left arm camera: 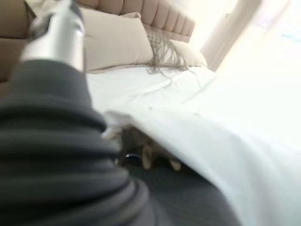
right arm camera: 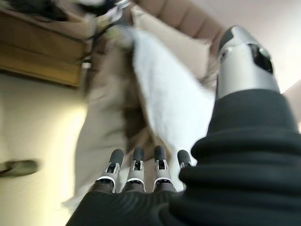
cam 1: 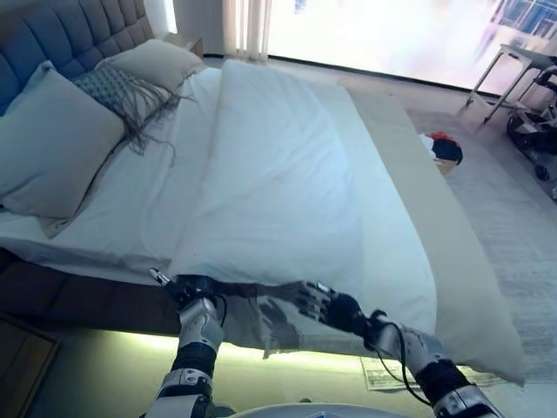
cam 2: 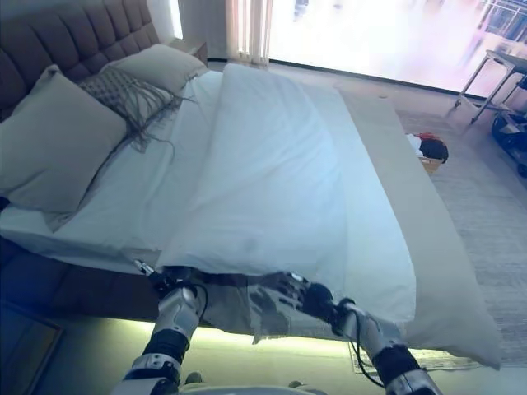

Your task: Make the bed neatly

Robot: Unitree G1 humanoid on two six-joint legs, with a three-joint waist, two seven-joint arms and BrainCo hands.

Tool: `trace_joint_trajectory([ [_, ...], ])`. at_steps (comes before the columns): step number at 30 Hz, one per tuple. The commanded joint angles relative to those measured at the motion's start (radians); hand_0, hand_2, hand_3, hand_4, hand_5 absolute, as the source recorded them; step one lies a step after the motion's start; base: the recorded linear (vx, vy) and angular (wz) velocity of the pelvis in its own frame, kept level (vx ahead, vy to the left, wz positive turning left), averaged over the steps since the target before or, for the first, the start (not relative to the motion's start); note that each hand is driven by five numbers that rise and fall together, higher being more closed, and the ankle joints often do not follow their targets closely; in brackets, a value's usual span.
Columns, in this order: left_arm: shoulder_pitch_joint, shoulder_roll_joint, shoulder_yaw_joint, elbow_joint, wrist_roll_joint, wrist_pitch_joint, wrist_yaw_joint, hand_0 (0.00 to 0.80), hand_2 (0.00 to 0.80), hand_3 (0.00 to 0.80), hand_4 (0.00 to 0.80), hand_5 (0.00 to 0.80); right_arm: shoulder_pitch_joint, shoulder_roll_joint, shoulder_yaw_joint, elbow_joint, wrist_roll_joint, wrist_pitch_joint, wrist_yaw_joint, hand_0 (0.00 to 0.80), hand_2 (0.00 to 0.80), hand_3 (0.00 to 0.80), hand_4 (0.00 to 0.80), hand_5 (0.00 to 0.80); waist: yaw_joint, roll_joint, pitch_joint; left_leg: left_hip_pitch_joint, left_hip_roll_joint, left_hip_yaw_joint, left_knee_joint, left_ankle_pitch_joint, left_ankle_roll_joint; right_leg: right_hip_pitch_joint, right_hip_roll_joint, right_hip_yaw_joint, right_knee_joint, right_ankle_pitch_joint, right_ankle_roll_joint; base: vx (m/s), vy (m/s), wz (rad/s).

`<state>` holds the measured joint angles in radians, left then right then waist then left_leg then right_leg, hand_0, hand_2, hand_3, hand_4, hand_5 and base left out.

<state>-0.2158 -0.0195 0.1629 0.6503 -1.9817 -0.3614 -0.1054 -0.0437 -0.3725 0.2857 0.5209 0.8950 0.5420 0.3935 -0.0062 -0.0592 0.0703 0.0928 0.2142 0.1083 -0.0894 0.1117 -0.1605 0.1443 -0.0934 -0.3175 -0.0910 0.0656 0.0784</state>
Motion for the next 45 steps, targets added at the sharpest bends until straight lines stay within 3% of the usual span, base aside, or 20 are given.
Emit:
trace_joint_trajectory([
  [1, -0.076, 0.128, 0.064, 0.022, 0.01, 0.051, -0.135, 0.0, 0.0, 0.0, 0.0, 0.0, 0.01, 0.01, -0.028, 0.102, -0.064, 0.001, 0.117, 0.0, 0.0, 0.0, 0.0, 0.0, 0.023, -0.001, -0.045, 0.03, -0.006, 0.001, 0.002, -0.067, -0.004, 0.037, -0.124, -0.007, 0.01, -0.034, 0.087, -0.042, 0.03, -0.03],
  [9, -0.122, 0.241, 0.123, 0.147, 0.01, 0.216, -0.22, 0.0, 0.0, 0.0, 0.0, 0.0, 0.006, 0.039, -0.108, 0.433, -0.11, -0.095, 0.197, 0.0, 0.0, 0.0, 0.0, 0.0, 0.026, 0.021, -0.07, 0.021, -0.014, 0.005, 0.002, -0.066, -0.006, 0.017, -0.136, -0.005, 0.004, -0.021, 0.096, -0.044, 0.012, -0.02],
  [16, -0.135, 0.337, 0.195, 0.094, 0.01, 0.277, -0.238, 0.0, 0.0, 0.0, 0.0, 0.0, -0.002, 0.051, -0.216, 0.631, -0.111, -0.184, 0.143, 0.0, 0.0, 0.0, 0.0, 0.0, 0.05, 0.042, -0.09, 0.015, -0.023, -0.009, 0.002, -0.074, 0.0, 0.013, -0.143, -0.004, 0.004, -0.027, 0.096, -0.014, 0.001, 0.0],
  [24, -0.127, 0.409, 0.21, -0.123, 0.01, 0.209, -0.187, 0.0, 0.0, 0.0, 0.0, 0.0, -0.024, 0.058, -0.243, 0.679, -0.068, -0.215, 0.058, 0.0, 0.0, 0.0, 0.0, 0.0, 0.107, 0.057, -0.098, 0.007, -0.033, -0.053, 0.002, -0.083, 0.011, 0.03, -0.142, -0.024, 0.004, -0.043, 0.088, -0.004, 0.0, 0.0],
  [30, -0.121, 0.45, 0.236, -0.21, 0.01, 0.155, -0.168, 0.0, 0.0, 0.0, 0.0, 0.0, -0.04, 0.063, -0.256, 0.7, -0.015, -0.237, 0.018, 0.0, 0.0, 0.0, 0.0, 0.0, 0.155, 0.064, -0.105, -0.007, -0.044, -0.086, 0.002, -0.082, 0.013, 0.042, -0.143, -0.055, 0.004, -0.05, 0.087, -0.05, 0.009, 0.05],
  [38, -0.063, 0.529, 0.356, -0.17, 0.01, 0.08, -0.135, 0.0, 0.0, 0.0, 0.0, 0.0, -0.052, 0.053, -0.276, 0.732, 0.003, -0.247, 0.007, 0.0, 0.0, 0.0, 0.0, 0.0, 0.213, 0.067, -0.109, -0.031, -0.062, -0.127, 0.002, -0.073, 0.016, 0.051, -0.147, -0.093, 0.004, -0.055, 0.089, -0.05, 0.034, 0.02],
  [45, 0.015, 0.61, 0.503, -0.038, 0.01, 0.051, -0.084, 0.0, 0.0, 0.0, 0.0, 0.0, -0.058, 0.048, -0.274, 0.751, 0.003, -0.258, 0.002, 0.0, 0.0, 0.0, 0.0, 0.0, 0.255, 0.068, -0.109, -0.06, -0.073, -0.154, 0.002, -0.056, 0.015, 0.051, -0.144, -0.12, 0.004, -0.061, 0.09, -0.026, 0.029, -0.03],
])
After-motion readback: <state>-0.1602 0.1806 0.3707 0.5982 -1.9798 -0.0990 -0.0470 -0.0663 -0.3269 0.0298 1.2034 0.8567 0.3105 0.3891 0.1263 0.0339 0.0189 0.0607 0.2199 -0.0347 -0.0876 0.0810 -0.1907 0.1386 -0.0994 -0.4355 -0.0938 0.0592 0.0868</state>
